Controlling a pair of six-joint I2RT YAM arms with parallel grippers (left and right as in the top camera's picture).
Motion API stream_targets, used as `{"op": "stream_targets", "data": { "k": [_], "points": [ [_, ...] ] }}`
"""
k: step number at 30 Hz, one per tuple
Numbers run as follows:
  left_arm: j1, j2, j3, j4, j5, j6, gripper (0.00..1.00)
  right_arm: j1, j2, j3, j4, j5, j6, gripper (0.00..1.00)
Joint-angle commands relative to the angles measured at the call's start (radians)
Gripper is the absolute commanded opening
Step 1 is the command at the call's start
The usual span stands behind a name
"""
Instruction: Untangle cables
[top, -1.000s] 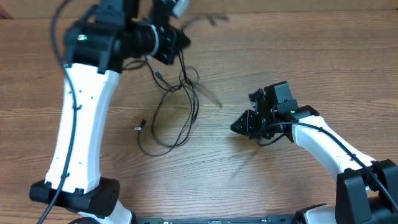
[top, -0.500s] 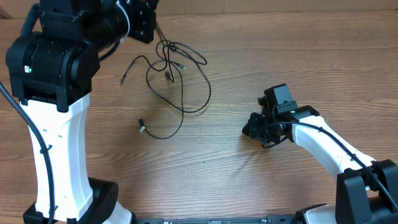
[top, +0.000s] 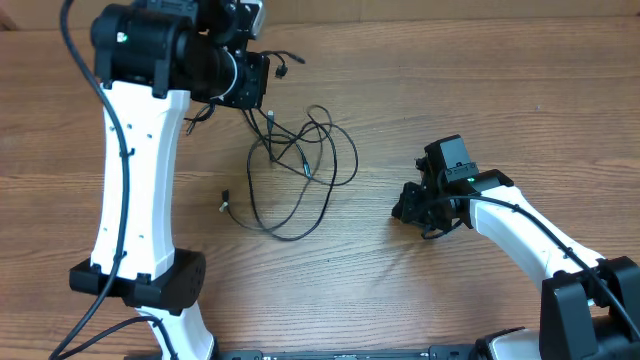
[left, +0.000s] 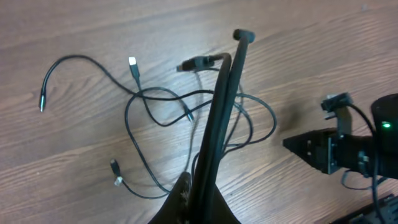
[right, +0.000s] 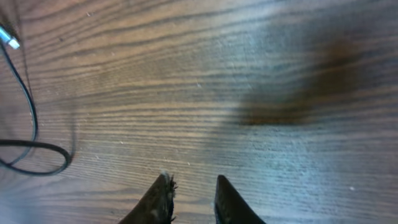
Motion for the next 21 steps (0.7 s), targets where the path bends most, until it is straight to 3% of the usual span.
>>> {"op": "stream_targets", "data": {
  "k": [1, 8, 15, 21],
  "points": [
    [-0.023, -0.018, -0.01, -0.001, -0.018, -0.014, 0.04, -0.001, 0.003, -0.005, -0.014, 0.014, 0.003, 0.17],
    [-0.067, -0.039, -0.116, -0.001, -0.027, -0.014, 0.04, -0.035, 0.003, -0.005, -0.074, 0.066, 0.013, 0.15],
    [-0.17, -0.065, -0.313, -0.001, -0.125, -0.067, 0.04, -0.184, 0.003, -0.005, -0.119, 0.066, 0.004, 0.15],
    [-0.319, -0.065, -0.458, 0.031, -0.132, -0.024, 0.05, -0.307, 0.003, -0.005, -0.135, 0.065, 0.002, 0.24]
  ]
}}
